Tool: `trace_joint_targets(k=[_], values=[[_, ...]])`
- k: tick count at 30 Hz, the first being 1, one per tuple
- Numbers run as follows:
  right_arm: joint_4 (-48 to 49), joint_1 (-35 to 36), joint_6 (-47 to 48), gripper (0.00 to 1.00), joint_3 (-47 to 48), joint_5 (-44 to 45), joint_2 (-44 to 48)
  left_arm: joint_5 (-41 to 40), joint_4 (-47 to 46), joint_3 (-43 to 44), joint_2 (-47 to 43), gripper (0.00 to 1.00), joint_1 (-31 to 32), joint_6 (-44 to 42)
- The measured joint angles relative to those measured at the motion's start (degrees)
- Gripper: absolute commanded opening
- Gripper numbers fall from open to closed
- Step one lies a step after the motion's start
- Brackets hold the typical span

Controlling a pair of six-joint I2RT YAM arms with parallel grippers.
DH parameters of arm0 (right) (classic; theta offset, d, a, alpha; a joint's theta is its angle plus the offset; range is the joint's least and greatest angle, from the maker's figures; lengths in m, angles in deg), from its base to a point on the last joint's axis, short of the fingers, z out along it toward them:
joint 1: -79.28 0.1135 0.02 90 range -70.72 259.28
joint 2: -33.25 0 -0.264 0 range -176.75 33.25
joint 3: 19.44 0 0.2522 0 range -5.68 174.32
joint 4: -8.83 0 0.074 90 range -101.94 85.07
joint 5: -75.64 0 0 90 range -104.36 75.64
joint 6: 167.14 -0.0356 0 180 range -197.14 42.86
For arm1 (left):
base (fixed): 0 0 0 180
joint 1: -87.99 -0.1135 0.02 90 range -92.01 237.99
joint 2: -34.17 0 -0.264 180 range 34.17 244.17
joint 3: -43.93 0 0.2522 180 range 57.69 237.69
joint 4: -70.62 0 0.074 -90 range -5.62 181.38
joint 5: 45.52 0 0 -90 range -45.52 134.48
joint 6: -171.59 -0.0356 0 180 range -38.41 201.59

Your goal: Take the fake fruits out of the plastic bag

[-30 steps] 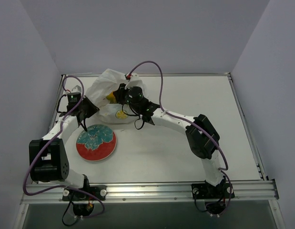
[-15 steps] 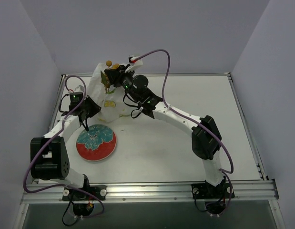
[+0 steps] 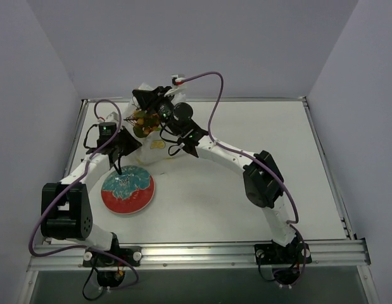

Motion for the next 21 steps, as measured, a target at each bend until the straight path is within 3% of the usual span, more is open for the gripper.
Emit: trace_joint_targets(k=[8,21], values=[[1.3,0.0,-1.9,0.0,-0.4,-0.2,1.0,0.0,-0.6,0.0,0.0,0.02,0.0,0.0],[1.9,0.0,-6.8,0.0,-1.5,-5.5,12.0,0.5,-1.3,0.0,0.0,0.03,-1.5,0.0]])
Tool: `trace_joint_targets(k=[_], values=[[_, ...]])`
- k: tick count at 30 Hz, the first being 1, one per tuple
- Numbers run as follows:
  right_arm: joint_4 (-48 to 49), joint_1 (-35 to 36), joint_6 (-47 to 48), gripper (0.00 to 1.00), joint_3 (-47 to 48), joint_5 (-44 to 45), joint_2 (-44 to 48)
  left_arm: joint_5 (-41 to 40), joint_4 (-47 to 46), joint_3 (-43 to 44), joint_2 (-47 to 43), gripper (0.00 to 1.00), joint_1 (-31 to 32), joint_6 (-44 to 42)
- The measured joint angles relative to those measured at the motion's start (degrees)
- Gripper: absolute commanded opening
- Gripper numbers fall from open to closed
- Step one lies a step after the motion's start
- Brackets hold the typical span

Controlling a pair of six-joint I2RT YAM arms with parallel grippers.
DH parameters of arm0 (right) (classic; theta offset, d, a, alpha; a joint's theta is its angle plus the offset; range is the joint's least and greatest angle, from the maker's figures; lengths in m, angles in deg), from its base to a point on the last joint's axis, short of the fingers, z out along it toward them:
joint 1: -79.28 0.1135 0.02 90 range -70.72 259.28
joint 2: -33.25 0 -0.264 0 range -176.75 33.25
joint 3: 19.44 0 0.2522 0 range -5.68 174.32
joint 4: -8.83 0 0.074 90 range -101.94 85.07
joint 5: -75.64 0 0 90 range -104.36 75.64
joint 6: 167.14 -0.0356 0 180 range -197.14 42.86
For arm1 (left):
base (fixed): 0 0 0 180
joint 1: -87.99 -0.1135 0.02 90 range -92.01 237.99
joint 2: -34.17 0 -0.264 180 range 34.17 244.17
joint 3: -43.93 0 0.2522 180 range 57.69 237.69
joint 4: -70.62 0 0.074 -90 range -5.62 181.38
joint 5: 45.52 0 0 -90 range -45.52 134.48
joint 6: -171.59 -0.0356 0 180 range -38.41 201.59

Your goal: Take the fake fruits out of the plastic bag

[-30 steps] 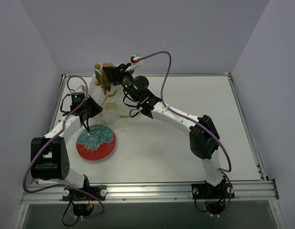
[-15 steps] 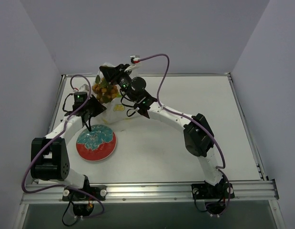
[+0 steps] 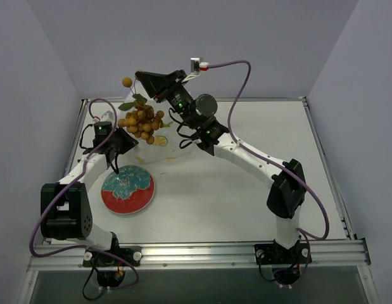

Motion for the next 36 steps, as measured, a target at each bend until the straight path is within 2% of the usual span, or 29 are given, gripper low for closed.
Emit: trace_joint_targets(k=[3,9,11,12,15,16,18,19,23,24,26,31,36], values=[[-0.2,0.2,-0.1,0.0,-4.5,-0.9,3.8,1.0,-1.1,0.0,0.0,0.02,-1.9,0.4],[-1.6,2.2,2.4,0.0,-20.0,-1.0,14.0,3.2,-4.0,0.0,0.0,0.03,-5.3,2.6],[-1.9,3.6,3.5,0.0,-24.1,-1.0,16.0,3.7,-4.7,0.0,-0.1,0.08,-5.7,3.1],[-2.3,4.3,4.1,0.0,-26.0,-0.8,16.7,3.7,-4.8,0.0,-0.2,0.16,-5.7,3.2],[-2.9,6.3,5.5,0.0,-30.4,-0.5,17.0,3.9,-4.8,0.0,-1.0,0.26,-5.7,3.8],[-3.4,6.9,5.6,0.0,-31.5,-0.5,16.8,3.9,-4.8,0.0,-1.5,0.36,-5.7,3.8],[-4.1,8.1,5.7,0.0,-33.1,-0.5,16.0,3.9,-4.8,0.0,-2.4,0.49,-5.7,3.8],[-4.2,8.5,5.7,0.0,-33.4,-0.5,15.4,3.9,-4.8,0.0,-2.8,0.61,-5.7,3.7],[-3.7,10.3,5.7,0.0,-33.4,-0.4,12.3,3.4,-3.5,0.0,-4.2,0.82,-6.0,3.0],[-3.4,10.6,5.6,0.0,-33.4,-0.4,11.4,3.4,-2.8,0.0,-4.6,0.84,-6.4,2.6],[-2.9,11.3,5.5,0.0,-33.2,-0.5,9.2,3.1,-1.3,0.0,-5.9,0.87,-7.8,2.2],[-2.5,13.4,5.4,0.0,-31.5,-0.7,2.7,-0.1,3.6,2.5,-10.9,0.89,-12.2,0.1],[-2.0,14.6,4.7,0.0,-27.6,-1.2,-3.9,-2.9,5.6,6.4,-15.3,0.89,-12.6,-0.7]])
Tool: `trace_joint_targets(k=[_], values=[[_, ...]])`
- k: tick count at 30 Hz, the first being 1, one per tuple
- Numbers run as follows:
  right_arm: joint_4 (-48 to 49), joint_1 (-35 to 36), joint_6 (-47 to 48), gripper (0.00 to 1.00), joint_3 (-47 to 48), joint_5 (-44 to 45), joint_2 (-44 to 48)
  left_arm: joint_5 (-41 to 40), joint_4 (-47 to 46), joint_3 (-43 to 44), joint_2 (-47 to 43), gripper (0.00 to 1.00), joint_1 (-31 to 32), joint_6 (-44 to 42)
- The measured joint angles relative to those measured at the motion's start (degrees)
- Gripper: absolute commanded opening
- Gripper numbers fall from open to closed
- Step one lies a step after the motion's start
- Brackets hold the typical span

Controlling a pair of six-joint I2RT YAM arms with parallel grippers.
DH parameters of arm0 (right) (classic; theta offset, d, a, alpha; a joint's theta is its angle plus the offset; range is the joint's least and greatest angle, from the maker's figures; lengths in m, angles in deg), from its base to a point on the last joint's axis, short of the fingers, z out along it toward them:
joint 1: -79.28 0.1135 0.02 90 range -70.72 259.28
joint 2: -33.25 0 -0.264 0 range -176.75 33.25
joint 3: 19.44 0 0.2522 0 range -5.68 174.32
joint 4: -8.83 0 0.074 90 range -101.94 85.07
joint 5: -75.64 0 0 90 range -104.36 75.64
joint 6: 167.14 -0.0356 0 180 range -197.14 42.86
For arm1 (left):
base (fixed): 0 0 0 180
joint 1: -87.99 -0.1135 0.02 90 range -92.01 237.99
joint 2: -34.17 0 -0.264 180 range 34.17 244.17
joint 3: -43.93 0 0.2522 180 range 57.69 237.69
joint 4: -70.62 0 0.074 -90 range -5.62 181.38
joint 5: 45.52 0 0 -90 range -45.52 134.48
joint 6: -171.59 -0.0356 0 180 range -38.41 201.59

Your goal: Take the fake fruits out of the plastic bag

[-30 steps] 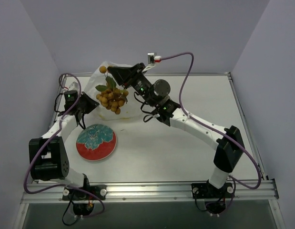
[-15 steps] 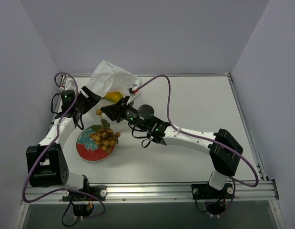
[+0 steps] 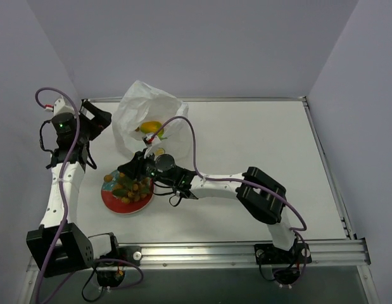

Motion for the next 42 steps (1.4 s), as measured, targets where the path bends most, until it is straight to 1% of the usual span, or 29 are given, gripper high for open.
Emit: trace_joint_targets(k=[3,7,14,17,20,23,24,26,27,28,29,31,32,35,37,40,42], values=[[-0.5,0.7,-0.2,0.0,1.9,-0.4,-1.8,-0.9,1.0,1.3,-1.3,0.89,0.2,-0.2],[0.0,1.3,0.2,0.0,3.2,-0.5,-1.9,-1.9,3.1,1.4,-2.0,0.89,0.2,-0.8],[0.3,1.6,0.7,0.0,3.2,-0.1,-2.0,-2.5,6.1,2.4,-2.3,0.89,0.2,-0.9],[1.9,1.3,0.7,0.0,1.5,0.6,-2.6,-2.5,6.8,3.8,-2.3,0.89,0.2,-1.2],[3.2,1.1,0.5,0.01,-3.0,2.4,-2.9,-2.4,6.9,4.4,-2.3,0.89,0.2,-1.5],[2.4,0.9,0.9,0.09,-7.3,4.5,-3.0,-2.4,7.3,4.3,-2.3,0.89,0.2,-1.5],[2.0,0.9,1.0,0.15,-8.3,5.3,-3.0,-2.2,7.3,4.3,-2.3,0.89,0.2,-1.5],[0.8,0.9,1.6,0.28,-9.4,7.0,-3.0,-2.1,7.2,4.0,-2.3,0.89,0.2,-1.6],[0.3,0.9,2.1,0.43,-9.9,8.0,-2.9,-2.0,7.1,3.7,-2.3,0.89,0.2,-1.6],[-0.1,0.9,2.4,0.5,-10.1,8.8,-2.9,-2.0,7.2,3.3,-2.3,0.89,0.2,-1.8],[-0.8,0.9,3.1,0.62,-10.2,9.3,-2.9,-2.0,7.1,2.9,-2.3,0.89,0.3,-1.9],[-2.8,0.9,4.4,0.73,-10.2,10.0,-2.8,-2.0,7.3,2.0,-2.3,0.89,0.3,-2.2],[-4.2,0.9,5.1,0.82,-10.0,10.2,-2.7,-1.9,7.3,1.6,-2.3,0.89,0.4,-2.3],[-9.0,1.4,6.9,0.94,-8.6,10.7,-2.7,-1.4,7.3,0.7,-2.3,0.89,0.6,-2.5],[-12.3,2.0,8.2,0.95,-7.8,11.1,-2.4,-1.1,7.3,0.4,-2.3,0.89,0.7,-2.6],[-15.5,3.2,9.6,0.91,-7.5,11.6,-1.4,-0.9,7.4,-0.1,-2.4,0.89,0.9,-2.8],[-17.0,3.8,10.1,0.84,-7.5,11.8,-0.3,-0.7,7.3,-0.1,-2.4,0.89,1.1,-3.0]])
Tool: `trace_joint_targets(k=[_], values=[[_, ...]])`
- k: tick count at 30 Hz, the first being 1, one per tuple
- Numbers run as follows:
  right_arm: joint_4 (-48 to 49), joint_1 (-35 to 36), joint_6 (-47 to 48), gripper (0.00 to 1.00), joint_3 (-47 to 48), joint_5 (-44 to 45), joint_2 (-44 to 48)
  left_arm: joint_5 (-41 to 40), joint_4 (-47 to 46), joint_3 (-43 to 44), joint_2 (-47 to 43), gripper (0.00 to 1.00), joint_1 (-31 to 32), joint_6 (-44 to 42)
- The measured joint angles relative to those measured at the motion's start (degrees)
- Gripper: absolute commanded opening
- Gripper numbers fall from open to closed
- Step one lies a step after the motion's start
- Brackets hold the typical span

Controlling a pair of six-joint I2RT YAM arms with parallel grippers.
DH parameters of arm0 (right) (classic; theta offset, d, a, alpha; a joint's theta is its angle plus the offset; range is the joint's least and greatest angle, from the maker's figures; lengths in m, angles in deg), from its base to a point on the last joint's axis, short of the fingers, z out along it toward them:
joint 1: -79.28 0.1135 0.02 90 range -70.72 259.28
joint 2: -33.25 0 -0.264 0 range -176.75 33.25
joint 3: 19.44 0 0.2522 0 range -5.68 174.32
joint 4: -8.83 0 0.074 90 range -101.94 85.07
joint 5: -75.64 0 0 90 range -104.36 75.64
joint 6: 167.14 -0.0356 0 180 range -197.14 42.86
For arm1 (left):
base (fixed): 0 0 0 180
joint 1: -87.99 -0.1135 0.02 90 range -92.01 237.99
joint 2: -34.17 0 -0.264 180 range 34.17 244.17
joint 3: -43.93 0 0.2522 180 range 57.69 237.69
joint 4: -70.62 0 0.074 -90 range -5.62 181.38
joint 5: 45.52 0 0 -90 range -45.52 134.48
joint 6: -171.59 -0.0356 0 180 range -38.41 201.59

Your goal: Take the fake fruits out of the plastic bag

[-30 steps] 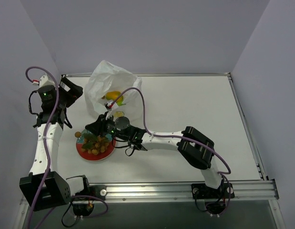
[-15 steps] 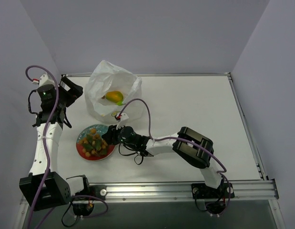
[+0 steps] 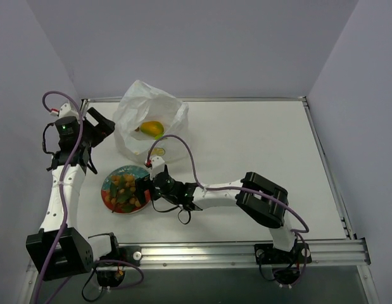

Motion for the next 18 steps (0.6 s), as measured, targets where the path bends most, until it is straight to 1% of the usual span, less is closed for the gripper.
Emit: trace_joint_targets(k=[1,2,4,7,8,10,14,15,16,18], values=[[-0.5,0.2,0.2,0.82,0.0,0.0,0.6,0.0,0.0,0.0,0.0,0.89,0.2,-0.1],[-0.7,0.3,0.3,0.77,0.0,0.0,1.3,0.0,0.1,0.0,-0.1,0.89,0.3,-0.3],[-0.6,0.7,0.7,0.72,0.0,-0.1,2.2,0.0,0.2,0.1,-0.2,0.89,0.8,-0.5],[-1.3,1.4,1.3,0.57,2.1,-0.2,1.8,0.0,0.2,0.5,-0.3,0.89,1.8,-0.8],[-1.3,1.5,1.3,0.48,2.8,-0.2,1.4,0.0,0.3,0.7,-0.3,0.89,2.1,-0.9],[-0.6,1.6,1.3,0.42,4.0,0.0,0.3,0.0,0.6,1.4,-0.3,0.89,2.6,-1.0],[0.4,1.5,0.9,0.36,6.9,-0.1,-3.8,0.0,1.1,3.3,-0.3,0.89,3.1,-1.5],[0.4,1.4,0.7,0.36,7.7,-0.3,-5.0,0.0,1.2,3.8,-0.2,0.89,3.2,-1.6],[0.4,1.2,0.5,0.37,8.6,-0.9,-6.4,-0.1,1.4,4.5,-0.1,0.88,3.3,-1.6],[0.7,0.9,0.1,0.43,10.1,-2.1,-8.6,-0.3,1.7,5.9,0.2,0.88,3.7,-1.7]])
